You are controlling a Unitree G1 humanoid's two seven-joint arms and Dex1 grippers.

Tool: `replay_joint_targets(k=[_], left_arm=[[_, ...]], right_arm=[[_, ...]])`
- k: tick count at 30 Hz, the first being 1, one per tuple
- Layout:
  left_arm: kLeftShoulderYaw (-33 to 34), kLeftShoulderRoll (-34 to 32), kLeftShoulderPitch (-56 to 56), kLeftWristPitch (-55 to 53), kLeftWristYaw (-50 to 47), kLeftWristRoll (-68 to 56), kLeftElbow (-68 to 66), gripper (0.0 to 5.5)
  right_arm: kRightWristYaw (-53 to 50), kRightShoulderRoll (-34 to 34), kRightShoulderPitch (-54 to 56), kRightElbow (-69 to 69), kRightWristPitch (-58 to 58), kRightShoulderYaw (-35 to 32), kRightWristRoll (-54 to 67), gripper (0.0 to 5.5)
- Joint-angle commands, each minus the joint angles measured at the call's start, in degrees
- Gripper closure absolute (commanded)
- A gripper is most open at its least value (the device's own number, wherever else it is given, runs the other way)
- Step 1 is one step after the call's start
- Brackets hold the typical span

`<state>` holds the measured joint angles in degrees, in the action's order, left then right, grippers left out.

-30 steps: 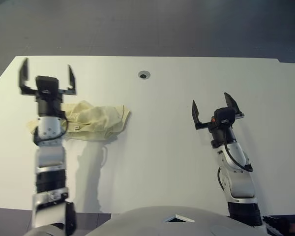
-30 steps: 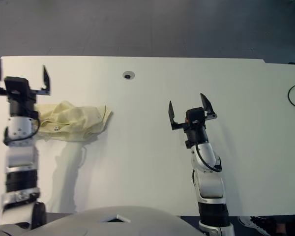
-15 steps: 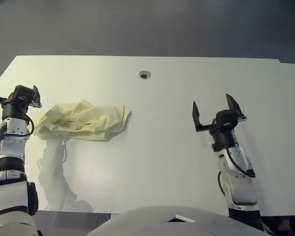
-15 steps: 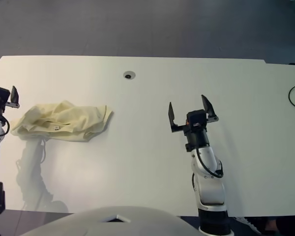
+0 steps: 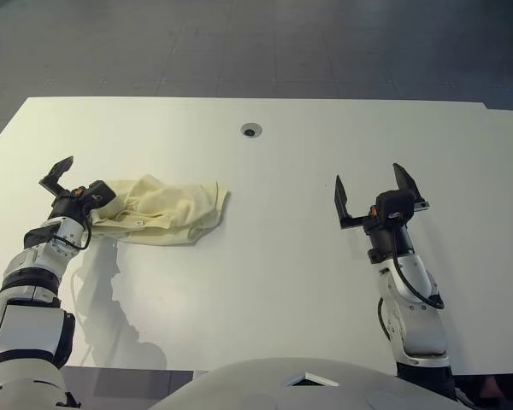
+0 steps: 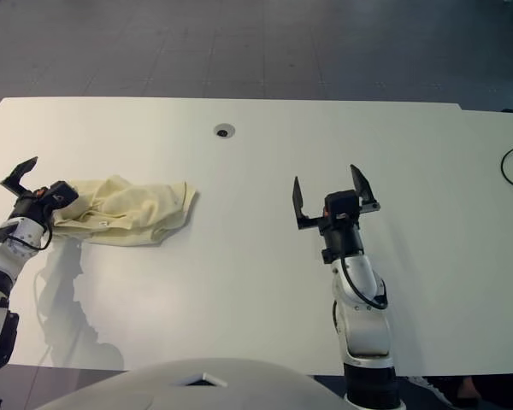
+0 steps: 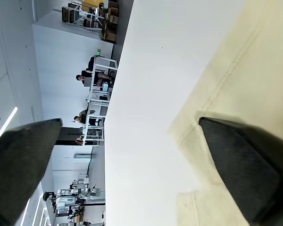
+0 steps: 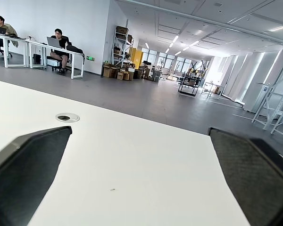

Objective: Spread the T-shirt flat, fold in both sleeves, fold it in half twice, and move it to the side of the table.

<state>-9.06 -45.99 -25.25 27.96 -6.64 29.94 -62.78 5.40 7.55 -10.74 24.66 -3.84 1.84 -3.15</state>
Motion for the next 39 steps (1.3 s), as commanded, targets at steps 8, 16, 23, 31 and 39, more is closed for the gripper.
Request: replay_joint_targets(k=[8,16,23,31,39], left_arm=[[1.2,9.0,9.5,-6.6,13.1,-11.9,15.1,0.1],[-0.3,16.1,14.1,-13.3,16.2,-14.9,32.4,0.1],[-1.0,20.1,19.8,-21.6,17.7,-15.9,44.0,0.1],[-1.1,23.7,30.8,-30.9,19.2,-18.6,60.5,0.1],[-1.3,28.9,43.2,-37.4,16.5,-20.8,73.0,0.1]], right_arm=[[0.2,0.4,3.2,1.3,-2.2,-1.7,1.2,0.13],[1.3,2.5,7.0,-0.8,-3.4,-4.7,2.2,0.13],[2.8,4.8,7.2,-1.9,-4.5,-6.7,3.2,0.13],[12.5,13.0,6.8,3.7,-14.9,-10.4,10.4,0.13],[20.0,24.0,4.7,4.9,-18.7,-17.8,12.4,0.13]])
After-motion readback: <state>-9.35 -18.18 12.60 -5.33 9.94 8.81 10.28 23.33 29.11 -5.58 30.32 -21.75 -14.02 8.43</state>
